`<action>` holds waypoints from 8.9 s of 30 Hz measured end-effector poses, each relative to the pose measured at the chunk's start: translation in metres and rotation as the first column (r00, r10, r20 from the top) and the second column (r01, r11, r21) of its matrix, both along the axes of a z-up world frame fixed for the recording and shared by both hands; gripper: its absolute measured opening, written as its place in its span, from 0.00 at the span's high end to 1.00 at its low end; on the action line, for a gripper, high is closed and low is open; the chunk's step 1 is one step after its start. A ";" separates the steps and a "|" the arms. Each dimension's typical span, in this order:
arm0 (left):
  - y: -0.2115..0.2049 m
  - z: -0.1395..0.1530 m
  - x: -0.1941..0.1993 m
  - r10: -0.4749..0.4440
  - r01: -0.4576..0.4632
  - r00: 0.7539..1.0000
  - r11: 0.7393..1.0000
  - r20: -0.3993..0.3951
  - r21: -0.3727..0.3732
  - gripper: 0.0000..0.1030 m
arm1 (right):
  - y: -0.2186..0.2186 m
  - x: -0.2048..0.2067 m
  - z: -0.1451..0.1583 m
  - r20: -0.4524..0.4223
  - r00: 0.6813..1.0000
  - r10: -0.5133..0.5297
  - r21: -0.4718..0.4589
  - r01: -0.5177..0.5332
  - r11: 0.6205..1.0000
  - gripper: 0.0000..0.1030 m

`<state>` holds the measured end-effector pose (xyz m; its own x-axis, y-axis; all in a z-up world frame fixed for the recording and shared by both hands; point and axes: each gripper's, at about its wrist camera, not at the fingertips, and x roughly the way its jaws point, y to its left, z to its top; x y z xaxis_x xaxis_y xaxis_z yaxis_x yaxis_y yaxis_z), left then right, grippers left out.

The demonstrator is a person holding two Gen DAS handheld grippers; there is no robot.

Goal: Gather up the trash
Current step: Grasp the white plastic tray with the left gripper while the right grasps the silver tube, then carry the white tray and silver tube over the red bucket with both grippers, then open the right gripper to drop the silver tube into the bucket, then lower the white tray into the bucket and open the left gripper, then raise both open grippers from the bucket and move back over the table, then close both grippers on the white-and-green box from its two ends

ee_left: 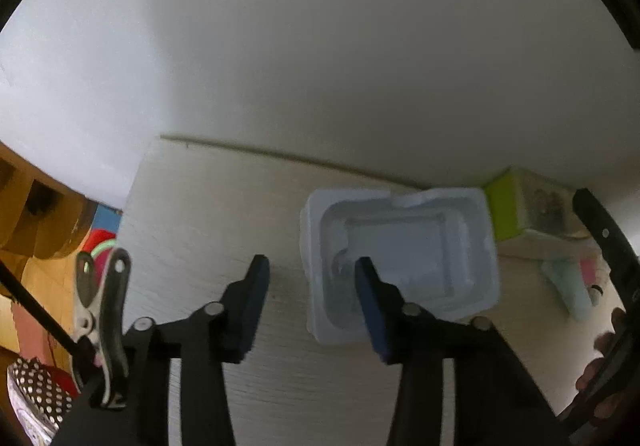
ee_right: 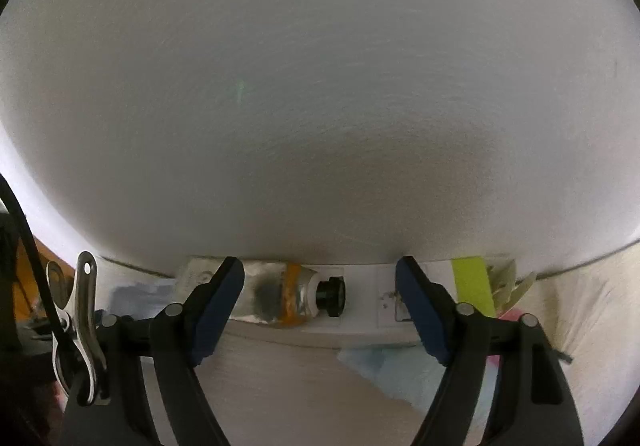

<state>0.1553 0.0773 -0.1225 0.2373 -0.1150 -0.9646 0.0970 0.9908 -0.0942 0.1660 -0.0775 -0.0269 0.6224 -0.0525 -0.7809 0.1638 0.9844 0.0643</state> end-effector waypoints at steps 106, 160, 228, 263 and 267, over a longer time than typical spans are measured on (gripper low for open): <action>0.417 -0.225 -0.081 0.485 -0.487 0.871 0.873 -0.073 -0.008 0.92 | 0.509 -0.037 -0.193 -0.345 0.588 0.731 -0.197 -0.807 0.556 0.72; 0.396 -0.282 -0.086 0.476 -0.490 0.858 0.871 -0.191 -0.034 0.83 | 0.536 -0.029 -0.304 -0.751 0.462 0.472 -0.322 -0.880 0.349 0.67; 0.020 0.079 -0.076 0.011 -0.009 0.975 1.000 0.222 -0.010 0.27 | 0.059 -0.118 0.030 0.030 0.985 0.171 0.315 -0.172 0.933 0.24; -0.103 0.002 0.015 -0.007 0.033 0.995 0.961 0.097 -0.273 0.51 | -0.055 -0.043 -0.036 -0.040 0.996 -0.082 0.423 0.092 0.901 0.39; -0.091 0.008 0.017 0.003 0.024 0.996 0.959 0.093 -0.284 0.58 | -0.036 -0.045 -0.034 -0.027 0.997 -0.073 0.446 0.078 0.891 0.48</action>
<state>0.1725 -0.0139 -0.1144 0.3201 -0.3840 -0.8661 0.1286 0.9233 -0.3619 0.1214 -0.1134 -0.0607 0.6230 0.2567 -0.7389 0.2394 0.8367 0.4925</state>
